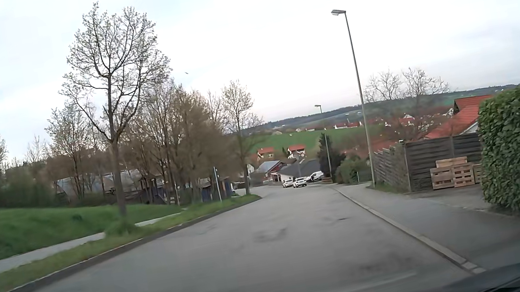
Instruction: Follow the waypoints while adhering to traffic rules and regulations
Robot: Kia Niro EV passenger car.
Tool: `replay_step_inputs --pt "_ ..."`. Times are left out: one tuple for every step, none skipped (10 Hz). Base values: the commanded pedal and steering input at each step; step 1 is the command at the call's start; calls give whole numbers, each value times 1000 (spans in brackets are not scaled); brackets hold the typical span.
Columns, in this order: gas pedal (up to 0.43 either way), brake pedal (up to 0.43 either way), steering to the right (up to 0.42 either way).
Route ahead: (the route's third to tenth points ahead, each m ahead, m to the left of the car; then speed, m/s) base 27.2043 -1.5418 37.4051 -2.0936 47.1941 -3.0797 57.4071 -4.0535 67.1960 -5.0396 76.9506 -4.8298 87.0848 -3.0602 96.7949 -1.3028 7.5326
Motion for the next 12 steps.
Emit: replay_step_inputs --pt "0 220 64" --pt "0 207 62" --pt "0 195 57" --pt "0 195 54" --pt "0 195 51" --pt "0 195 47" --pt "0 183 40" --pt "0 171 36" --pt "0 152 34" --pt "0 140 30" --pt "0 140 28" --pt "0 128 26"
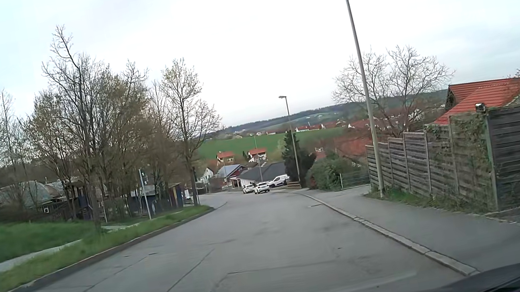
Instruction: Follow the waypoints while adhering to traffic rules and regulations
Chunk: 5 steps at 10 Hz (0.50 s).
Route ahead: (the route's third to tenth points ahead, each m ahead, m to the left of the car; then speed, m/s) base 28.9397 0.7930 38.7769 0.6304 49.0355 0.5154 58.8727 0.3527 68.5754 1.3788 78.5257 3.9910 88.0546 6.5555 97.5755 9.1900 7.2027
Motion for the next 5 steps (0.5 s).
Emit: replay_step_inputs --pt "0 128 23" --pt "0 122 19" --pt "0 122 18" --pt "0 122 17" --pt "0 128 16"
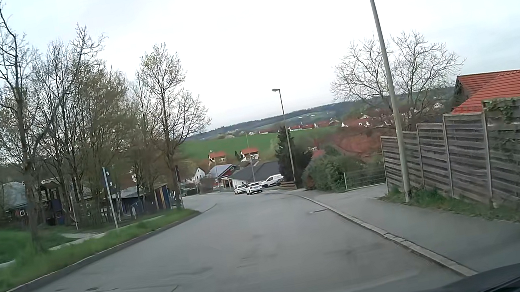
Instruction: Follow the waypoints while adhering to traffic rules and regulations
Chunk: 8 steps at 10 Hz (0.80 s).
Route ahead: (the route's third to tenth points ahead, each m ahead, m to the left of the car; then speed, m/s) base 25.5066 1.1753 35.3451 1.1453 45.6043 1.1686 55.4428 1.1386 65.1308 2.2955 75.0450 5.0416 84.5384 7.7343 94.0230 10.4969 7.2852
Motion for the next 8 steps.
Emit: replay_step_inputs --pt "0 122 13" --pt "0 128 9" --pt "0 134 8" --pt "0 140 7" --pt "0 140 5" --pt "0 140 4" --pt "0 140 4" --pt "0 140 4"
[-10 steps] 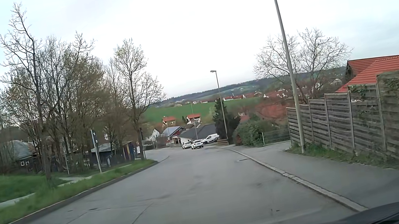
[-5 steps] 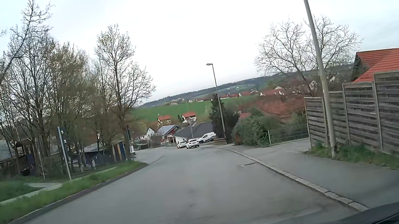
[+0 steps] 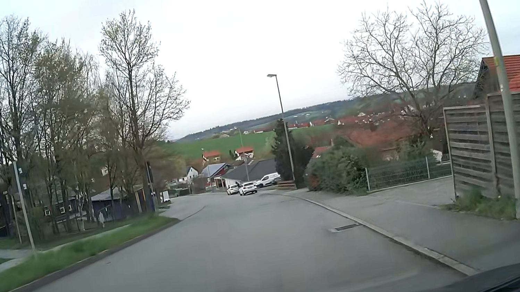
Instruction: Follow the waypoints while adhering to traffic rules and regulations
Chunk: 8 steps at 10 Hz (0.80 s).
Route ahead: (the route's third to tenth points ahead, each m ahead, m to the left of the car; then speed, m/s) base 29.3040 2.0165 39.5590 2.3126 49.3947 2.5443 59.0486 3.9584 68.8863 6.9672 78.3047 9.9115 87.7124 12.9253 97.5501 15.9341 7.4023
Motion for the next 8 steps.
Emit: replay_step_inputs --pt "0 146 4" --pt "0 146 4" --pt "0 140 0" --pt "0 146 0" --pt "0 146 -2" --pt "0 140 -5" --pt "0 146 -5" --pt "0 140 -5"
